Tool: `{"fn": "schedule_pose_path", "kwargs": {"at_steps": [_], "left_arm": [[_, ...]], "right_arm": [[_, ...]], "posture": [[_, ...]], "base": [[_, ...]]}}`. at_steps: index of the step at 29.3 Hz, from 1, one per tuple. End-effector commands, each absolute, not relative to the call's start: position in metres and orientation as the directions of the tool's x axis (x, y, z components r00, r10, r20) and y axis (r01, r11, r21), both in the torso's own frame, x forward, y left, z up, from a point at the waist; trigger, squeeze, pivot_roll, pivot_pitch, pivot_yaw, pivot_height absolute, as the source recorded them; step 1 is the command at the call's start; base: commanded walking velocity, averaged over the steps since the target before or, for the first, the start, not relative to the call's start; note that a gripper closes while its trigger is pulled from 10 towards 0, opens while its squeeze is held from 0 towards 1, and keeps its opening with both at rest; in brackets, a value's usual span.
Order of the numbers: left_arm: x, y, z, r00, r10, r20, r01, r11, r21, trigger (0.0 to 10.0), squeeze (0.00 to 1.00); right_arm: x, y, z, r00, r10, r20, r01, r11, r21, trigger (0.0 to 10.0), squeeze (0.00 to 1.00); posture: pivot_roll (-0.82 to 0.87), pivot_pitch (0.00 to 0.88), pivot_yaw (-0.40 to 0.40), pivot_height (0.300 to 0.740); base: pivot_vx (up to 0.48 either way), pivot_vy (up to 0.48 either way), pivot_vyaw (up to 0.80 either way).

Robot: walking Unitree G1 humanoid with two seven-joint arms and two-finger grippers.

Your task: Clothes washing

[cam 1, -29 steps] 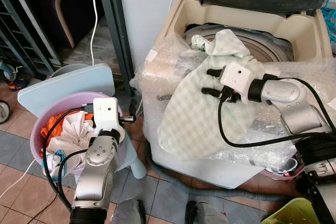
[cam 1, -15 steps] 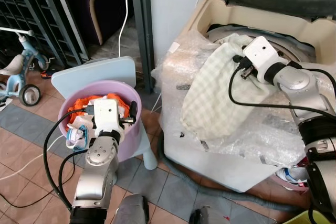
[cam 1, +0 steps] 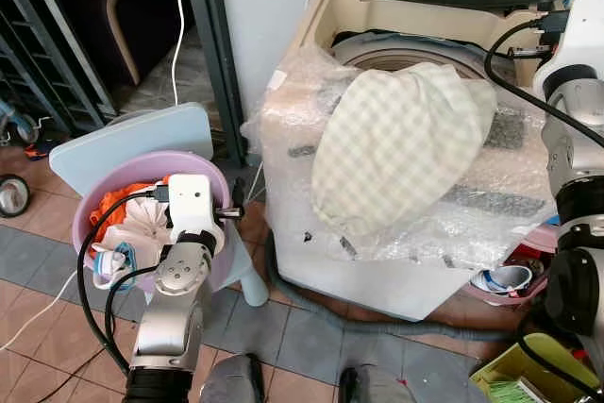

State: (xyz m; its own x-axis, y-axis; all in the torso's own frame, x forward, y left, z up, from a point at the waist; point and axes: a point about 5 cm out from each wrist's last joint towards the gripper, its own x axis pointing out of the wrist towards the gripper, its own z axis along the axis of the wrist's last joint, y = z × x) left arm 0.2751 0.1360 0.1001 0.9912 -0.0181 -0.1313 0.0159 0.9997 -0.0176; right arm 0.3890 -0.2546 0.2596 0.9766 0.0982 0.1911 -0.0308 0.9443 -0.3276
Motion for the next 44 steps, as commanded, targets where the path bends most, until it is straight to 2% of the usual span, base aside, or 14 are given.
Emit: {"fn": "schedule_pose_path", "kwargs": {"at_steps": [1,6,12,15,18,21,23,24,27,31,36,38,42,44], "left_arm": [[0.276,0.138,0.099,0.991,-0.004,-0.134,0.004,1.000,-0.004,10.0,0.00],[0.277,0.138,0.099,0.991,-0.008,-0.136,0.007,1.000,-0.006,10.0,0.00],[0.277,0.137,0.099,0.991,-0.012,-0.136,0.011,1.000,-0.007,10.0,0.00],[0.276,0.138,0.099,0.991,-0.010,-0.137,0.010,1.000,-0.006,10.0,0.00],[0.276,0.138,0.099,0.991,-0.010,-0.136,0.009,1.000,-0.005,10.0,0.00],[0.275,0.138,0.099,0.990,-0.008,-0.138,0.008,1.000,-0.005,10.0,0.00],[0.275,0.139,0.099,0.990,-0.008,-0.140,0.008,1.000,-0.004,10.0,0.00],[0.275,0.139,0.098,0.990,-0.009,-0.141,0.009,1.000,-0.004,10.0,0.00],[0.275,0.139,0.098,0.990,-0.012,-0.143,0.011,1.000,-0.004,10.0,0.00],[0.276,0.138,0.098,0.990,-0.016,-0.142,0.015,1.000,-0.002,10.0,0.00],[0.276,0.138,0.098,0.990,-0.015,-0.143,0.015,1.000,-0.001,10.0,0.00],[0.276,0.138,0.098,0.989,-0.016,-0.144,0.016,1.000,-0.001,10.0,0.00],[0.276,0.138,0.098,0.989,-0.016,-0.146,0.016,1.000,-0.002,10.0,0.00],[0.276,0.137,0.098,0.989,-0.017,-0.145,0.017,1.000,-0.003,10.0,0.00]], "right_arm": [[0.387,-0.241,0.257,0.956,0.258,0.137,-0.189,0.904,-0.383,10.0,0.00],[0.368,-0.236,0.241,0.860,0.510,-0.019,-0.451,0.742,-0.495,10.0,0.00],[0.364,-0.243,0.231,0.842,0.525,-0.124,-0.504,0.683,-0.529,10.0,0.00],[0.360,-0.247,0.216,0.831,0.484,-0.275,-0.536,0.562,-0.629,10.0,0.00],[0.356,-0.249,0.212,0.798,0.498,-0.339,-0.585,0.503,-0.637,10.0,0.00],[0.352,-0.252,0.216,0.762,0.527,-0.375,-0.633,0.485,-0.604,10.0,0.00],[0.354,-0.256,0.223,0.779,0.523,-0.347,-0.612,0.512,-0.602,10.0,0.00],[0.357,-0.260,0.230,0.801,0.514,-0.307,-0.585,0.566,-0.581,10.0,1.00],[0.356,-0.258,0.235,0.794,0.535,-0.290,-0.590,0.558,-0.584,10.0,1.00],[0.352,-0.240,0.239,0.736,0.649,-0.192,-0.648,0.595,-0.476,10.0,1.00],[0.342,-0.229,0.216,0.645,0.696,-0.316,-0.748,0.491,-0.446,10.0,1.00],[0.337,-0.227,0.197,0.606,0.672,-0.426,-0.784,0.413,-0.464,10.0,1.00],[0.344,-0.224,0.188,0.665,0.616,-0.422,-0.733,0.427,-0.530,10.0,1.00],[0.351,-0.224,0.182,0.747,0.526,-0.406,-0.648,0.441,-0.621,10.0,1.00]], "posture": [[-0.01,0.081,0.037,0.740],[-0.02,0.080,0.037,0.740],[-0.01,0.081,0.039,0.740],[-0.01,0.082,0.041,0.740],[-0.01,0.084,0.041,0.740],[-0.01,0.085,0.041,0.740],[-0.01,0.086,0.041,0.740],[-0.01,0.086,0.041,0.740],[-0.01,0.087,0.042,0.740],[-0.01,0.088,0.045,0.740],[-0.01,0.090,0.047,0.740],[-0.01,0.090,0.046,0.740],[-0.01,0.090,0.043,0.740],[-0.01,0.091,0.042,0.740]], "base": [[0.000,0.000,0.00],[0.000,0.000,0.00],[0.000,0.000,0.00],[0.000,0.000,0.00],[0.000,0.000,0.00],[0.000,0.000,0.00],[0.000,0.000,0.00],[0.000,0.000,0.00],[0.000,0.000,0.00],[0.000,0.000,0.00],[0.000,0.000,0.00],[0.000,0.000,0.00],[0.000,0.000,0.00],[0.000,0.000,0.00]]}}
